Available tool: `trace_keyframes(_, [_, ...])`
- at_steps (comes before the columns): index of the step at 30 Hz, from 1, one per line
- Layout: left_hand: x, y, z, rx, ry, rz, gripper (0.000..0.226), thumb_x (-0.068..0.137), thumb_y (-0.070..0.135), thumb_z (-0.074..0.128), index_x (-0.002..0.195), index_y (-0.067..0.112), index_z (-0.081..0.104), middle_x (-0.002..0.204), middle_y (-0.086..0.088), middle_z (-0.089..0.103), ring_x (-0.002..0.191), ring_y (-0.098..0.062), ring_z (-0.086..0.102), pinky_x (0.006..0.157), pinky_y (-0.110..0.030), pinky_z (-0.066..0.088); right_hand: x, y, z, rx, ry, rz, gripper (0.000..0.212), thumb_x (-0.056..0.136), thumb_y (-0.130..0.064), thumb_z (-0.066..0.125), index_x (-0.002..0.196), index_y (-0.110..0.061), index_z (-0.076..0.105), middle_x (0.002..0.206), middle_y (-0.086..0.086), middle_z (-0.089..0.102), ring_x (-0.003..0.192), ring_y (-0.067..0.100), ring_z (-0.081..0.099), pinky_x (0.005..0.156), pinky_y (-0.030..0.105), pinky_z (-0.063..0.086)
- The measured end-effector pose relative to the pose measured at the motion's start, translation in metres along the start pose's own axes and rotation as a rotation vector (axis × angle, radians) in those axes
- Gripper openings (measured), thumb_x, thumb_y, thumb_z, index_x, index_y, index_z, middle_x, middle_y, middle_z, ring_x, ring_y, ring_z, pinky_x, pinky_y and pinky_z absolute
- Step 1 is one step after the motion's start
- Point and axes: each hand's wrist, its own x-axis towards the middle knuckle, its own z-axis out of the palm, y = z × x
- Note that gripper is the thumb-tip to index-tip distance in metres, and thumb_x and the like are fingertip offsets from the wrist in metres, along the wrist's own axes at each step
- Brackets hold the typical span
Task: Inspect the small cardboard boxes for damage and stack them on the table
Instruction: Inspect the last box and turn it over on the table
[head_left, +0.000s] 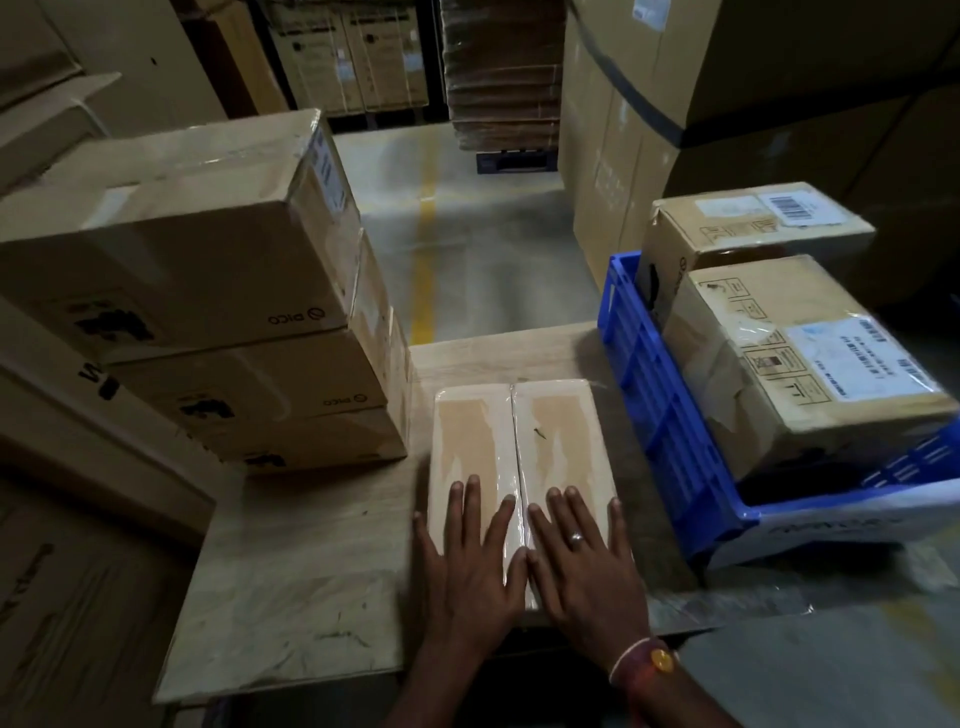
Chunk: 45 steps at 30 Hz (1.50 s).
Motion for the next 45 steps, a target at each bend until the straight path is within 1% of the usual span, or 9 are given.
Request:
trace_keyframes(6, [0.023, -0.004, -0.006, -0.066, -0.078, -0.049, 0.053, 0.096, 0.059, 0.030, 0.144, 0.042, 0.045, 0.171, -0.002, 0.003, 0.157, -0.024, -0.002, 0.114, -0.075, 0.001, 0.030, -0.001, -0.016, 0.062, -0.055, 0.063, 0.046, 0.098, -0.047, 0.042, 0.134, -0.027, 0.062, 0.137, 0.003, 0.063, 0.136, 0.026, 0.053, 0.116, 0.070, 0.020])
trace_keyframes(12, [0.070, -0.010, -0.010, -0.086, -0.128, -0.120, 0.059, 0.099, 0.060, 0.017, 0.157, 0.053, 0.007, 0.170, 0.000, -0.012, 0.156, -0.022, -0.013, 0.114, -0.074, -0.006, 0.092, 0.008, -0.013, 0.054, -0.214, 0.082, 0.058, 0.105, -0.050, 0.023, 0.162, -0.040, 0.015, 0.172, -0.005, 0.007, 0.159, 0.023, 0.002, 0.113, 0.076, -0.010])
trace_keyframes(16, [0.072, -0.016, -0.002, -0.087, -0.137, -0.098, 0.057, 0.100, 0.063, 0.018, 0.156, 0.056, 0.007, 0.170, 0.000, -0.009, 0.156, -0.022, -0.014, 0.115, -0.072, 0.008, 0.094, 0.011, -0.007, -0.026, -0.205, 0.080, 0.059, 0.104, -0.051, 0.026, 0.161, -0.038, 0.022, 0.170, -0.005, 0.017, 0.158, 0.025, 0.009, 0.111, 0.081, -0.003])
trace_keyframes(24, [0.068, -0.026, -0.018, -0.463, -0.005, -0.238, 0.082, 0.095, 0.048, 0.059, 0.161, 0.037, 0.012, 0.168, 0.010, -0.019, 0.157, -0.020, 0.004, 0.121, -0.046, 0.026, 0.100, 0.013, -0.016, 0.043, -0.305, 0.077, 0.060, 0.107, -0.053, 0.022, 0.162, -0.042, 0.001, 0.172, -0.009, -0.008, 0.157, 0.021, -0.017, 0.111, 0.078, -0.014])
trace_keyframes(27, [0.076, -0.029, -0.018, -0.559, -0.033, -0.411, 0.087, 0.094, 0.046, 0.063, 0.162, 0.030, 0.010, 0.170, 0.003, -0.008, 0.154, -0.027, 0.018, 0.116, -0.045, 0.034, 0.105, 0.008, -0.020, 0.066, -0.287, 0.139, 0.064, 0.101, -0.059, 0.015, 0.162, -0.043, 0.004, 0.172, -0.008, -0.010, 0.156, 0.020, -0.018, 0.111, 0.079, -0.012])
trace_keyframes(32, [0.076, -0.061, -0.012, -0.883, -0.235, -0.648, 0.075, 0.090, 0.069, 0.052, 0.154, 0.040, 0.025, 0.149, 0.002, 0.052, 0.125, -0.027, 0.058, 0.105, -0.049, 0.048, 0.092, 0.011, -0.027, 0.167, -0.280, 0.341, 0.066, 0.101, -0.064, 0.030, 0.160, -0.046, 0.009, 0.171, -0.005, -0.012, 0.156, 0.028, -0.021, 0.112, 0.081, -0.004])
trace_keyframes(36, [0.062, -0.071, -0.001, -1.223, -0.371, -0.616, 0.090, 0.074, 0.088, 0.052, 0.152, 0.049, 0.029, 0.145, 0.005, 0.057, 0.120, -0.019, 0.063, 0.104, -0.052, 0.051, 0.078, 0.011, -0.025, 0.263, -0.266, 0.336, 0.076, 0.095, -0.069, 0.042, 0.161, -0.046, 0.011, 0.173, -0.005, -0.007, 0.156, 0.030, -0.022, 0.114, 0.075, 0.021])
trace_keyframes(40, [0.065, -0.081, -0.008, -1.299, -0.397, -0.563, 0.063, 0.083, 0.086, 0.045, 0.142, 0.063, 0.037, 0.153, 0.009, 0.046, 0.140, -0.023, 0.047, 0.113, -0.057, 0.040, 0.082, 0.022, -0.031, 0.433, -0.218, 0.345, 0.070, 0.090, -0.075, 0.050, 0.153, -0.048, 0.036, 0.172, -0.010, 0.005, 0.157, 0.025, -0.016, 0.117, 0.069, 0.021])
trace_keyframes(45, [0.066, -0.081, -0.062, -1.324, -0.327, -0.355, 0.062, 0.086, 0.081, 0.046, 0.144, 0.067, 0.031, 0.165, 0.025, 0.015, 0.154, -0.012, 0.014, 0.122, -0.058, 0.023, 0.067, 0.025, -0.016, 0.729, -0.212, 0.360, 0.080, 0.079, -0.096, 0.029, 0.152, -0.063, 0.022, 0.170, -0.019, 0.002, 0.156, 0.016, -0.014, 0.126, 0.052, 0.000])
